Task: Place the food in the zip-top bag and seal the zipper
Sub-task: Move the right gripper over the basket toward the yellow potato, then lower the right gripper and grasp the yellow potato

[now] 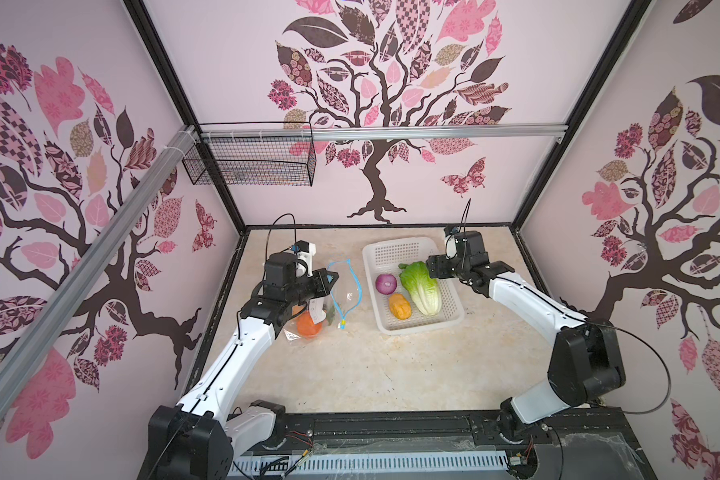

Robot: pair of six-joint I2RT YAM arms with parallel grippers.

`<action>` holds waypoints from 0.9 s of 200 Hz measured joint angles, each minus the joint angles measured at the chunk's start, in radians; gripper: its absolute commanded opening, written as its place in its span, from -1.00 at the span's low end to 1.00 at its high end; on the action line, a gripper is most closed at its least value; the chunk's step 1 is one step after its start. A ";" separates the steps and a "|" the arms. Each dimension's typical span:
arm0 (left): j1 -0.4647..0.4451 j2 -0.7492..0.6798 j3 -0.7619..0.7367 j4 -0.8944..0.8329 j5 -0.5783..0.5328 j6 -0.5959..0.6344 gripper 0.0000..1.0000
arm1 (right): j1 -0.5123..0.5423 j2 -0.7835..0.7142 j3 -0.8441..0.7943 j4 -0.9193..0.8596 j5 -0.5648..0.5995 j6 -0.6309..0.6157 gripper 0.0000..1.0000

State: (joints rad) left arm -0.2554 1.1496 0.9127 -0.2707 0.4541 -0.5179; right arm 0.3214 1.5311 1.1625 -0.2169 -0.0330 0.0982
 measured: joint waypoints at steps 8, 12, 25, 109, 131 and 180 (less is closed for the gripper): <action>-0.014 0.002 0.000 0.000 0.005 -0.002 -1.00 | 0.012 -0.012 -0.001 0.000 -0.023 0.003 0.74; -0.021 0.002 0.000 0.000 0.007 -0.004 -1.00 | 0.022 -0.016 -0.001 -0.002 -0.032 0.003 0.74; -0.039 0.002 0.000 0.000 0.016 -0.006 -1.00 | 0.061 -0.020 -0.002 -0.010 -0.052 0.004 0.74; -0.054 0.013 0.000 0.005 0.040 -0.022 -1.00 | 0.207 0.017 -0.087 -0.055 -0.201 0.037 0.71; -0.054 0.013 0.000 0.005 0.033 -0.019 -1.00 | 0.226 0.065 -0.086 -0.056 -0.206 0.037 0.70; -0.054 0.015 0.001 -0.002 0.011 -0.004 -1.00 | 0.268 0.177 -0.033 -0.104 -0.163 0.028 0.72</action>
State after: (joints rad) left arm -0.3096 1.1648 0.9134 -0.2729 0.4652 -0.5220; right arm 0.5892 1.7081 1.1297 -0.3210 -0.1959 0.1265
